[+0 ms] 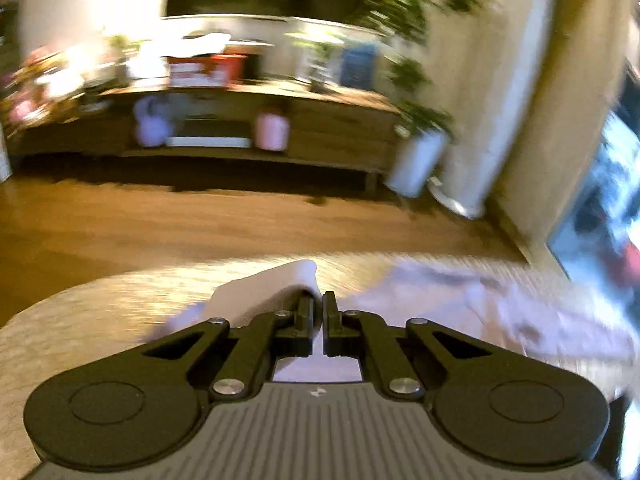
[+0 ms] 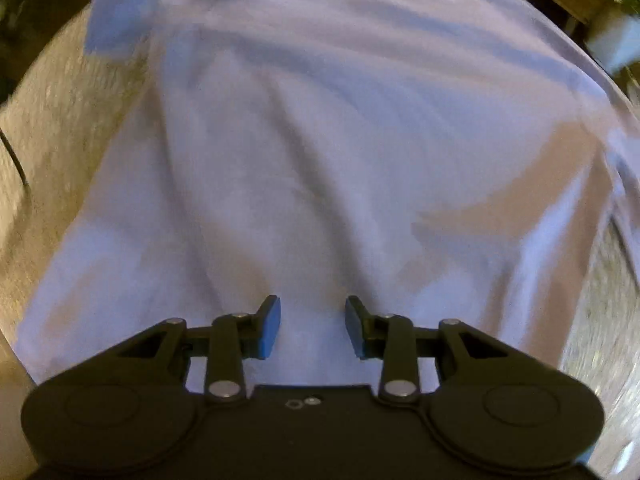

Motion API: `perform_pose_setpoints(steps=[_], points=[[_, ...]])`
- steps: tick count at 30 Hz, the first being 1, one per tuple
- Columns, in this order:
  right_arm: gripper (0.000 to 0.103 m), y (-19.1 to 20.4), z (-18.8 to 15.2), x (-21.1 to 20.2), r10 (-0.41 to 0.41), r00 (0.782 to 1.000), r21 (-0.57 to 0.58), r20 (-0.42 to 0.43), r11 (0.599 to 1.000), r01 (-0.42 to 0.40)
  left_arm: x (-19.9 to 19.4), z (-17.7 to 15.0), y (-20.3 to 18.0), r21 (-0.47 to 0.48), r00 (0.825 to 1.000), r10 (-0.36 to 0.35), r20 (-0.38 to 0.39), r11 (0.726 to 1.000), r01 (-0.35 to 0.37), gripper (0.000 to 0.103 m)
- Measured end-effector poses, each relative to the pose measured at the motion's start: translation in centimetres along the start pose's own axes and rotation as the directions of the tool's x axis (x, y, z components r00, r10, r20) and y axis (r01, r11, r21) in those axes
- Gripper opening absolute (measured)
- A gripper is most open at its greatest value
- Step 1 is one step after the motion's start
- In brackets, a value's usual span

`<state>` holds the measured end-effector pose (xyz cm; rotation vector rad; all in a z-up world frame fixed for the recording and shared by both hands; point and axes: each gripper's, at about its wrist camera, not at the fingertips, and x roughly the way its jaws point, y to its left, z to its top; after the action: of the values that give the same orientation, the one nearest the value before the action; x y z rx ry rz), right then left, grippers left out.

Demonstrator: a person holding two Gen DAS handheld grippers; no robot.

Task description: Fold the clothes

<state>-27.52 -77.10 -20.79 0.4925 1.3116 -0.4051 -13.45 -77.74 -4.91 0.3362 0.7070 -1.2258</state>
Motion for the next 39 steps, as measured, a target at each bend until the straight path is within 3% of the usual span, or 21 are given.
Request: perform_pose_setpoints(steps=[6,9,13,17,20,22,24,25,27,30,35,39], points=[[0.103,-7.3,-1.5,-3.9,-0.074,0.99,0.242,0.12,0.969,0.043,3.1,-4.4,-7.3,0.155,0.99,-0.092,-0.107,0.982,0.108,0.003],[0.103,-10.7,-1.8,-5.3,-0.07,0.981,0.383,0.183,0.924,-0.005,3.9,-7.1,-10.3,0.281,0.981,-0.117,-0.154,0.947,0.157,0.003],[0.103,-11.4,-0.6,-6.1,-0.03,0.968,0.388,0.247,0.919,-0.07,5.4,-10.5,-12.8,0.412,0.966,-0.098,-0.237,0.891,0.192,0.003],[0.103,-9.5,1.5,-5.9,0.031,0.959,0.34,0.28,0.931,-0.129,5.6,-13.3,-15.0,0.589,0.966,-0.067,-0.248,0.782,0.206,0.006],[0.103,-8.7,3.6,-5.2,0.092,0.954,0.294,0.285,0.939,-0.178,5.3,-15.0,-16.4,0.718,0.968,-0.077,-0.241,0.657,0.231,0.023],[0.103,-7.1,4.9,-4.6,0.116,0.963,0.234,0.245,0.956,-0.175,5.0,-16.2,-16.9,0.776,0.969,-0.083,-0.231,0.585,0.235,0.032],[0.103,-5.2,6.5,-3.8,0.123,0.976,0.145,0.179,0.978,-0.149,4.7,-16.9,-17.0,0.807,0.969,-0.095,-0.23,0.538,0.244,0.048],[0.103,-4.3,7.3,-3.4,0.124,0.981,0.106,0.149,0.984,-0.14,4.4,-17.2,-17.1,0.817,0.969,-0.104,-0.224,0.523,0.244,0.051],[0.103,-2.8,8.5,-2.8,0.125,0.986,0.075,0.111,0.988,-0.134,3.8,-17.4,-16.9,0.82,0.969,-0.118,-0.219,0.516,0.248,0.059],[0.103,-1.4,10.1,-1.9,0.12,0.99,0.07,0.075,0.99,-0.125,2.6,-17.1,-15.9,0.804,0.965,-0.134,-0.225,0.534,0.261,0.062],[0.103,-0.2,10.7,-0.6,0.059,0.998,0.108,0.019,0.992,-0.061,-0.9,-18.2,-12.8,0.763,0.966,-0.131,-0.222,0.593,0.256,0.066],[0.103,0.0,10.3,-0.1,0.023,1.0,0.15,0.003,0.988,-0.023,-2.2,-18.8,-10.1,0.723,0.972,-0.082,-0.221,0.655,0.22,0.067]])
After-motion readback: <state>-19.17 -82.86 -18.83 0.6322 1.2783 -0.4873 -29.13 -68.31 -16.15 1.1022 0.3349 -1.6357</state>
